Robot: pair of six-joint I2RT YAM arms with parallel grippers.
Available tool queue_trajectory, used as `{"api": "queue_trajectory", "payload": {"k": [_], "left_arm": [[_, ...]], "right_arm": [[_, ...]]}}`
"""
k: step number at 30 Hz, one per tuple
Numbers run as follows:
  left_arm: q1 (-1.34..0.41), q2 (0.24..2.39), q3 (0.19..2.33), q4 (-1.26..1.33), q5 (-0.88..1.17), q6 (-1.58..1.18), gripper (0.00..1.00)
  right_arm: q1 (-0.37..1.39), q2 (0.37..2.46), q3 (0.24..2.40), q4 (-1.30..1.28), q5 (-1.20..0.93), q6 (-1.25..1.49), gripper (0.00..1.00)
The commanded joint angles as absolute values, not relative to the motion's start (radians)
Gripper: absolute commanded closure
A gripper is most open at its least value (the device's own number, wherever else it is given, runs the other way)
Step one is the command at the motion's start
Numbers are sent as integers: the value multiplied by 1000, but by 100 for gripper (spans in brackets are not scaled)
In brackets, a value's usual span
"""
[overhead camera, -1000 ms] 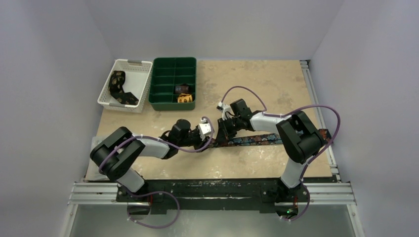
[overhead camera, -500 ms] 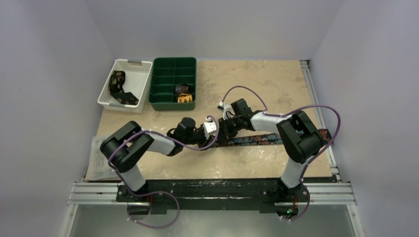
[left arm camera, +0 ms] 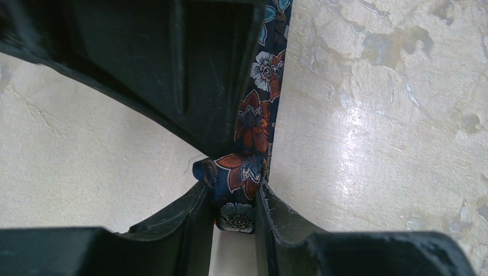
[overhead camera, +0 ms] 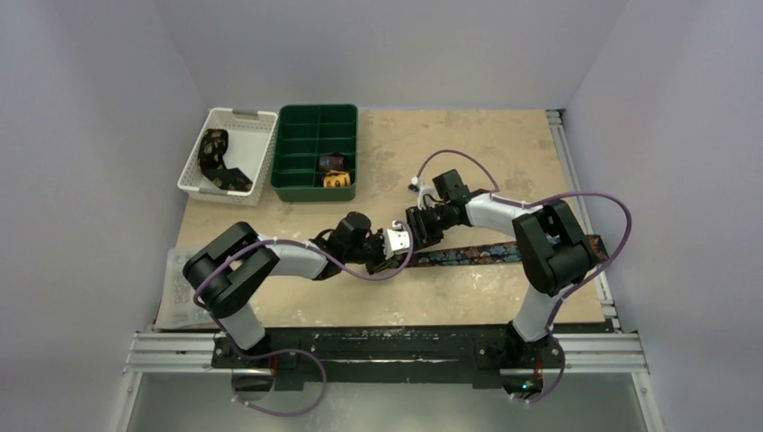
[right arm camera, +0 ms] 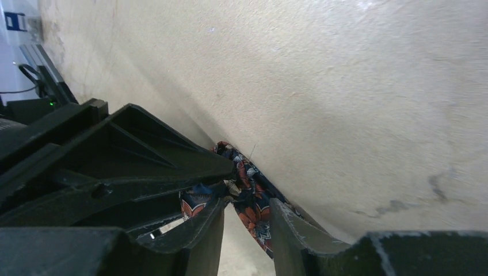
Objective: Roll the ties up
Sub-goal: Roll the tie at the center of the board.
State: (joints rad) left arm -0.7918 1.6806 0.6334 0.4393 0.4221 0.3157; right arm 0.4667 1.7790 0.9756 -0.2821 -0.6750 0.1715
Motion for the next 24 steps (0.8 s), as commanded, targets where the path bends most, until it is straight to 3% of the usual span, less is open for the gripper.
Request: {"api": "queue_trajectory", "payload": {"k": [1,8,20,24], "left_arm": [[-818,1740,640,257,373,383,74],[-842,1748,651,222,359,410,73],[-847,1759,664,203,357,416,71],[-848,1762,665,204,354,418,71]], "right_arm": [[410,1725,1035,-394,-752,142,62],[394,1683,979,-310,-848,253,55],[448,1725,935,-245,-786,291,57],[449,1744,943,-267,-772,256,65]]}}
